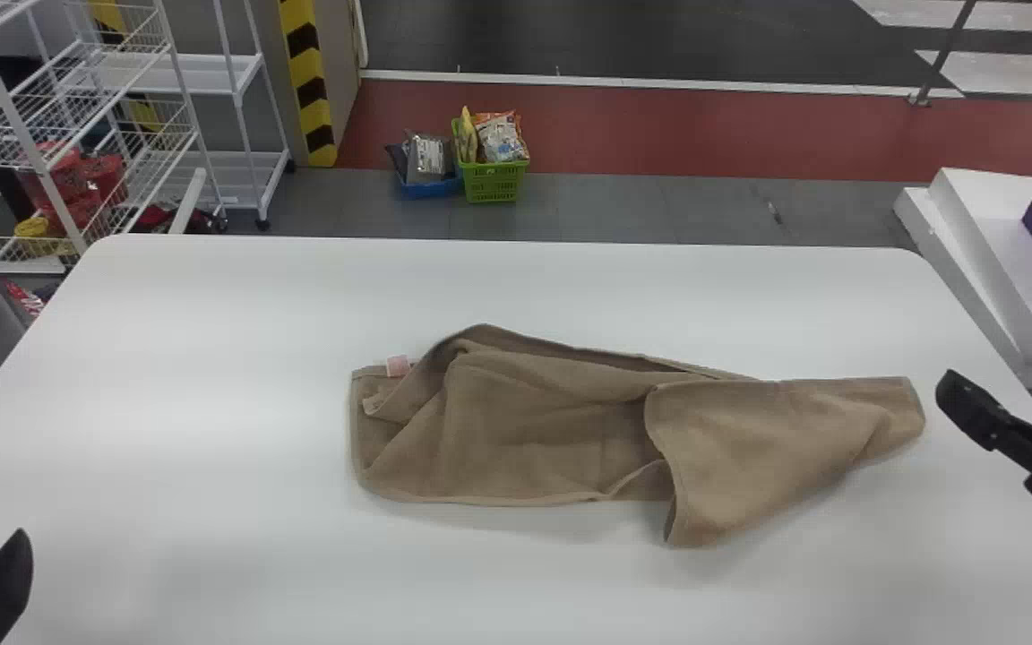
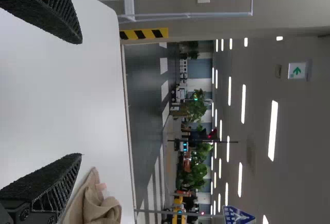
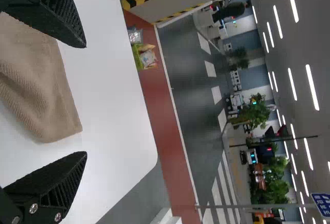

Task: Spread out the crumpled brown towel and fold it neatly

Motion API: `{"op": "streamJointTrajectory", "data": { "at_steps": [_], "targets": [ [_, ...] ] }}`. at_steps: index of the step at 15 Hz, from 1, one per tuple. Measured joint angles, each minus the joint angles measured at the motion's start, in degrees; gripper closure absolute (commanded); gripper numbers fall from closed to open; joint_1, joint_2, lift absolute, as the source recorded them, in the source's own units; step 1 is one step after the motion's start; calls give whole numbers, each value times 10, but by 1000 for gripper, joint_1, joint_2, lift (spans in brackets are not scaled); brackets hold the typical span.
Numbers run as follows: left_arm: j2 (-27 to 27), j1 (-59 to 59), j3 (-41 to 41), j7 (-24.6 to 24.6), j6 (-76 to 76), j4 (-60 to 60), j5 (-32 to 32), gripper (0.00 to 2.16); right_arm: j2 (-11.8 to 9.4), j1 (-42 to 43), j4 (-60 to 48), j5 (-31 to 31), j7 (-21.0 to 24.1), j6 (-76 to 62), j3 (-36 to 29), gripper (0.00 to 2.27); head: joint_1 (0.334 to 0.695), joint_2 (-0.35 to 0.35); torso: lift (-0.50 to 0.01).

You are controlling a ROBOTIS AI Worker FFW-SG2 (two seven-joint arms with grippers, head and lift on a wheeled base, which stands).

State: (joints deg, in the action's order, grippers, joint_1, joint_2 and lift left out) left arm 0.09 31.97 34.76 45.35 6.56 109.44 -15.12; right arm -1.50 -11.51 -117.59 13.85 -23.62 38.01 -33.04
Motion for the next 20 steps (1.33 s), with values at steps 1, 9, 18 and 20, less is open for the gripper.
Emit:
{"op": "streamJointTrajectory", "data": {
  "at_steps": [1, 9, 18, 20],
  "targets": [
    [0, 0, -7, 0, -2, 3, 3, 6, 0, -5, 2, 1, 0, -7, 1, 53, 695, -56, -128],
    [0, 1, -96, -3, -32, 32, 49, 6, 4, -25, 7, -6, 8, -57, -20, 73, 695, -200, -128],
    [0, 12, -91, 9, -36, 41, 45, 9, 3, 6, 27, -40, 13, -66, 84, 80, 695, -104, -128],
    [0, 14, -86, 13, -35, 39, 44, 12, 3, 19, 32, -54, 18, -65, 120, 87, 695, -48, -128]
  ]
}}
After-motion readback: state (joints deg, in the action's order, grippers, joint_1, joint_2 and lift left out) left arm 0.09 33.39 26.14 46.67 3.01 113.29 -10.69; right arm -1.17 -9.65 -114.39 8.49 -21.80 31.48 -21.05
